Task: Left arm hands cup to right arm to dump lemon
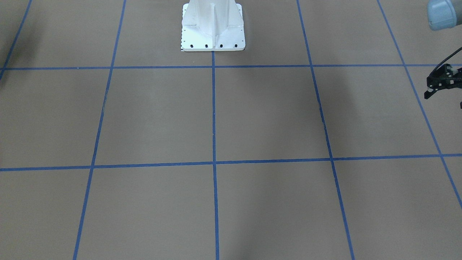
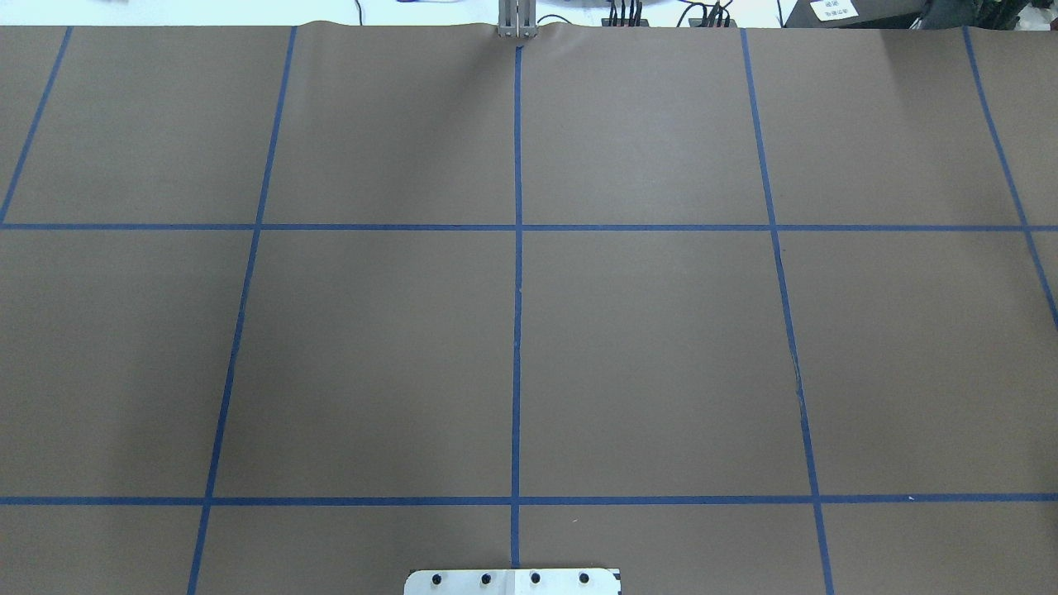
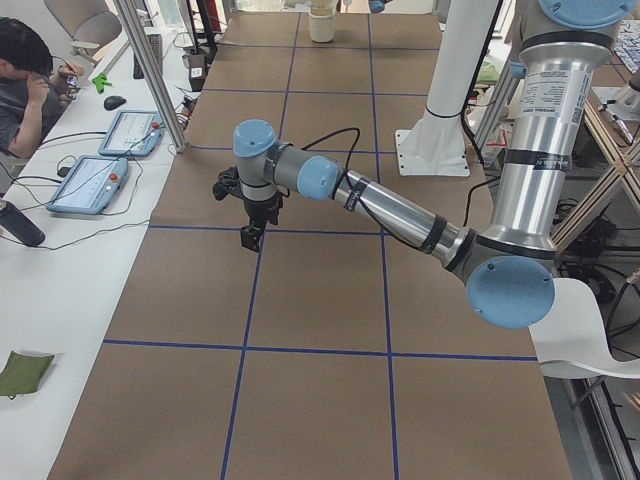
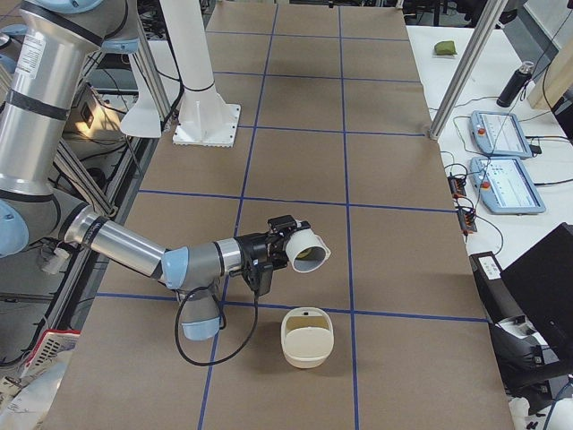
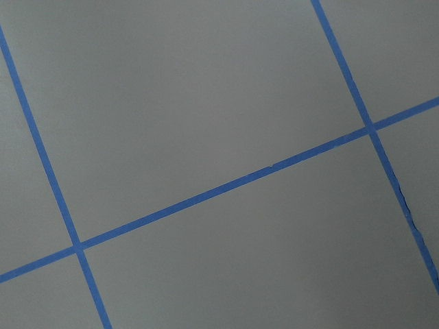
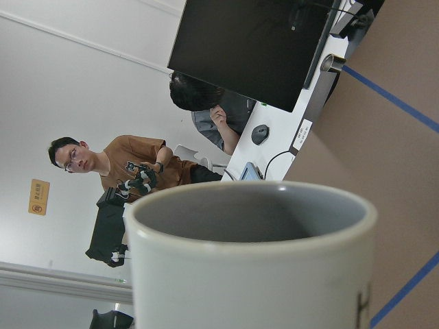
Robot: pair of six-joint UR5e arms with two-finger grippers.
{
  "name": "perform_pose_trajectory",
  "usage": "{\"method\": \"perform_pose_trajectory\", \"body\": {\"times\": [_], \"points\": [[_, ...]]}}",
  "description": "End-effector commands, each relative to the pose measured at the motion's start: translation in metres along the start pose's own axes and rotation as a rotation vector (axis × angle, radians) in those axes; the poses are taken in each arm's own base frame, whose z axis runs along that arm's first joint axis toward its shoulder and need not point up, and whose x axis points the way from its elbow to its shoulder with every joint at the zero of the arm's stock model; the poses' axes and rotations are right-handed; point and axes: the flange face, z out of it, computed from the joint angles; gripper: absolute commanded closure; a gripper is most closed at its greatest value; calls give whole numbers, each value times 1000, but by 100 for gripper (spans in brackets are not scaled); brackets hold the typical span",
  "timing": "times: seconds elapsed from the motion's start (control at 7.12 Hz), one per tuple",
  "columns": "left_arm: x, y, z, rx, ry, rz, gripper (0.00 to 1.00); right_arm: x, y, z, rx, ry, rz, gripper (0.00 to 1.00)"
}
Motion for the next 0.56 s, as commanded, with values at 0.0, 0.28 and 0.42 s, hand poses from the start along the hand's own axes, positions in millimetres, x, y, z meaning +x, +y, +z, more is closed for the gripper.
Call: {"method": "perform_pose_trajectory", "body": {"times": [0.0,0.28,0.42], "points": [[1,0,0,1,2,1,0,30,-22,-14,23,-99,167,84],[3,1,-4,6,1,4,0,33,-28,-17,40,-133,362,84],[3,1,-4,6,1,4,0,32,-29,-18,47,-146,412,83]]}}
